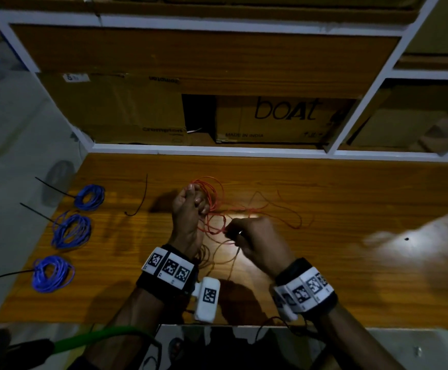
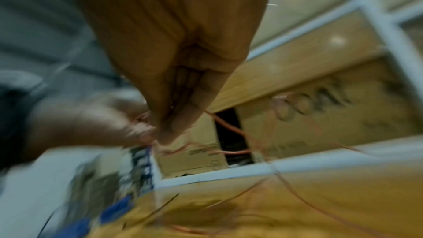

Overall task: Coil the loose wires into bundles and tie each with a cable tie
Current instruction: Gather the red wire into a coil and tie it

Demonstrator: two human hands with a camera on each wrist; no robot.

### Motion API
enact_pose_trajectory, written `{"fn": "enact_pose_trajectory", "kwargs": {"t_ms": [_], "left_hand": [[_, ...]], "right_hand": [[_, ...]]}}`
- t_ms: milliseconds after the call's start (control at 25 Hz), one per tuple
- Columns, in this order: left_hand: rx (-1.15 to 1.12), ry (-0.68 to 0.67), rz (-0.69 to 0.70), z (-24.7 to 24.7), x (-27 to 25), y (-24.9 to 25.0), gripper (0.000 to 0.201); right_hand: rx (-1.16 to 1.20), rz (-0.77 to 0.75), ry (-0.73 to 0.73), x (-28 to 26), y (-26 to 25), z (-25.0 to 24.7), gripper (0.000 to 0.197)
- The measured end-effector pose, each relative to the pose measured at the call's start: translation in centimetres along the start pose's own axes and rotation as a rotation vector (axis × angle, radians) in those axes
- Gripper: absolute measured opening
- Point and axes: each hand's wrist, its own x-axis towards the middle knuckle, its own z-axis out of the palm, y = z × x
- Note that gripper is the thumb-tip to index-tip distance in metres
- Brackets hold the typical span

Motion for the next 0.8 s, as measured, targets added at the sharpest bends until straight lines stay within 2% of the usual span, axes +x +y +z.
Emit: {"fn": "enact_pose_trajectory", "kwargs": {"t_ms": [80,200,280,440,560,640,680,800], "left_hand": [[0.003,0.018,0.021,-1.2,0.7,0.5,0.020],[-0.001,0.039,0.030,-3.0,1.4,1.1,0.020],[-0.004,0.043,0.039,-3.7,1.6,1.2,0.020],[-0.008,0.040,0.054,-3.8,1.8,1.0,0.020],[-0.052,0.041,0.074,-3.7,2.1,1.5,0.021],[-0.067,0.046,0.071,-3.8,2.3,1.8,0.022],[-0.059,0.047,0.069,-3.8,2.3,1.7,0.022],[-0.048,0.032,0.066,-3.2,1.8,0.9,0.022]], "right_hand": [[0.246,0.096,0.077,-0.6,1.6,-2.5,0.011],[0.682,0.377,0.236,-1.4,5.2,-6.7,0.006],[0.778,0.580,0.361,-2.0,8.2,-9.2,0.011],[0.766,0.891,0.490,-2.9,14.1,-12.6,0.019],[0.160,0.946,0.355,-4.6,19.7,-12.8,0.039],[-0.010,0.928,0.282,-5.4,21.3,-12.5,0.046],[0.025,0.910,0.272,-5.6,21.6,-12.1,0.050],[0.481,1.032,0.366,-5.2,20.9,-10.6,0.053]]}}
